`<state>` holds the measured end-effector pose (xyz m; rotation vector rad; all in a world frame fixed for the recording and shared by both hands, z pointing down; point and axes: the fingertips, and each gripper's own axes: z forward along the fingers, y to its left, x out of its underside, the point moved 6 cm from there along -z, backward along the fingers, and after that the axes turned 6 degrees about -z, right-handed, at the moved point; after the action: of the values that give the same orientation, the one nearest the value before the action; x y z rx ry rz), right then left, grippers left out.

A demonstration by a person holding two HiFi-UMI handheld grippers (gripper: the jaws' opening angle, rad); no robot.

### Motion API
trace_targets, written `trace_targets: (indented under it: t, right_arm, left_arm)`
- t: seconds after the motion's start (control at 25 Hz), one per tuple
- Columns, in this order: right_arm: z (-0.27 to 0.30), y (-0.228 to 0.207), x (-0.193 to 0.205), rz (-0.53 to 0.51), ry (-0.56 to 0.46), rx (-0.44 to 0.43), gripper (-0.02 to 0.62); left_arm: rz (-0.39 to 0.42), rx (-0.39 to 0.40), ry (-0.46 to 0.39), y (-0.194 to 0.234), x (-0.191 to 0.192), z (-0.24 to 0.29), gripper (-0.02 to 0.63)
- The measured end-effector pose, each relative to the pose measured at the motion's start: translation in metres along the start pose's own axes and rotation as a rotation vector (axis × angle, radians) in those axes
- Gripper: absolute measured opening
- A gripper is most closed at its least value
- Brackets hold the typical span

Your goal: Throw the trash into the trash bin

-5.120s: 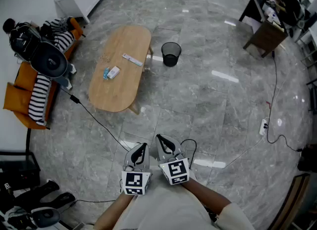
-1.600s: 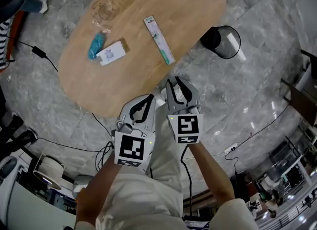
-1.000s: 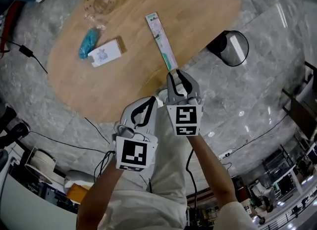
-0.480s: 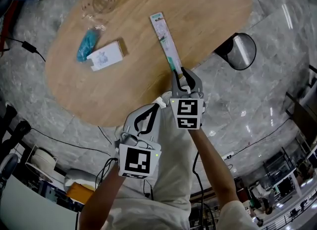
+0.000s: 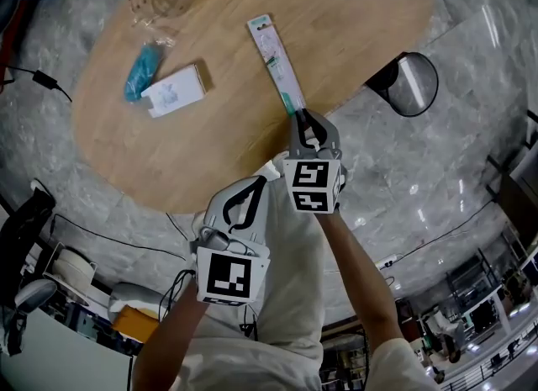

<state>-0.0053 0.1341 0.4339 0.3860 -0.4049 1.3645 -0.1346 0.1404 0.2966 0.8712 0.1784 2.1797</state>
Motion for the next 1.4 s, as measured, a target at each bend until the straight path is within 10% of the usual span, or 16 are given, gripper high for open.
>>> trace_targets:
  t: [0.64,1.4]
  right_arm:
    - [-0.044,-0.054,-0.003,0.09,-0.119,0.013,0.069]
    - [-0.084,-0.196,0.117,0.343,-0.037,0.23,0.071]
  left_arm:
    - [0.029,0.008,0.0,-0.044,-0.022,0.031,0.0]
    - [0.149,0.097,0.063,-0.147,-0.045,0.109,0.0]
